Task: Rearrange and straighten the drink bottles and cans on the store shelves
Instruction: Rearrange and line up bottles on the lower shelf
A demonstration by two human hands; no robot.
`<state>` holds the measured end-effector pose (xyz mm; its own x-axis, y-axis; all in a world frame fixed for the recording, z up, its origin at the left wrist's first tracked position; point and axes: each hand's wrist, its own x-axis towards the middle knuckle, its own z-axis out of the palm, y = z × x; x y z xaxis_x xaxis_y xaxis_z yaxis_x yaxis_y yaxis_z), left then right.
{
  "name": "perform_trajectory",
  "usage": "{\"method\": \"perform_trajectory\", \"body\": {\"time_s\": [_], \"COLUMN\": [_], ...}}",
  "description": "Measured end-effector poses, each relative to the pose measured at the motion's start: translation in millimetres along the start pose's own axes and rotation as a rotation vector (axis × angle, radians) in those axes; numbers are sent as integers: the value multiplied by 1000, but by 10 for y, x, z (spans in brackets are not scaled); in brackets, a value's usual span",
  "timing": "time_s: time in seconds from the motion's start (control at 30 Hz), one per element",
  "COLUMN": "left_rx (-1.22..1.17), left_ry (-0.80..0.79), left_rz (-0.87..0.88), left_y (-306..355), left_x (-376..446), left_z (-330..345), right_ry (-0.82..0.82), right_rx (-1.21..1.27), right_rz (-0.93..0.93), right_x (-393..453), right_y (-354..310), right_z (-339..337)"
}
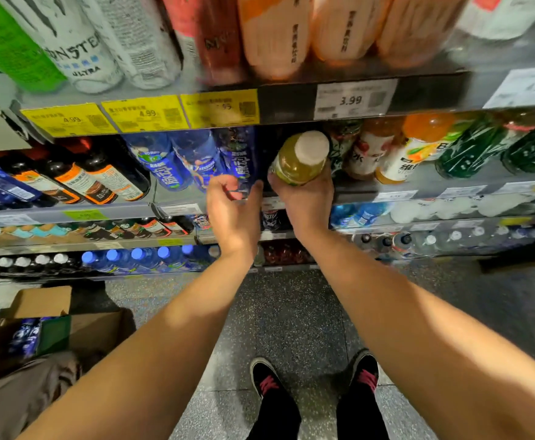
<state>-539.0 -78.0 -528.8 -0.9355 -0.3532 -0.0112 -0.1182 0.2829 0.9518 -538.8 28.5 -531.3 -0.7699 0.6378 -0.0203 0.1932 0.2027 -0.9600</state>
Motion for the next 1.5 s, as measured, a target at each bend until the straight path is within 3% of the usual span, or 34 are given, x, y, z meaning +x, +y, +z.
{"method": "perform_trajectory", "body": {"time_s": [0.33, 0.53, 0.67, 0.93, 1.03, 1.2, 1.3, 1.5], "left_rx": [-15, -52, -59, 93, 86, 269, 169, -276], "left_ry": [-199, -325, -442, -236, -103, -71, -62, -12], "left_rz": [169, 74, 152, 85, 10, -1, -14, -96], "left_y": [438, 764, 967, 1364, 1473, 1457, 1371, 1117], "left_x": [-879, -1384, -1604, -1797, -1766, -1731, -1788, -1899], "left_z": [906, 1734, 2314, 3384, 3583, 3654, 3504, 3153], "right_ry": [26, 109, 155, 193, 182, 176, 170, 137], "right_rx": [78, 73, 81, 41, -8, -3, 36, 148], "right_rz": [109, 113, 151, 213, 215, 131, 132, 110], "right_x": [103, 444, 693, 1047, 1109, 1177, 1200, 1266], "right_y": [313, 556, 734, 1151, 1235, 1240, 1162, 970], "right_z": [-1393, -2298, -2887, -3681, -3790, -3858, -3805, -3654]}}
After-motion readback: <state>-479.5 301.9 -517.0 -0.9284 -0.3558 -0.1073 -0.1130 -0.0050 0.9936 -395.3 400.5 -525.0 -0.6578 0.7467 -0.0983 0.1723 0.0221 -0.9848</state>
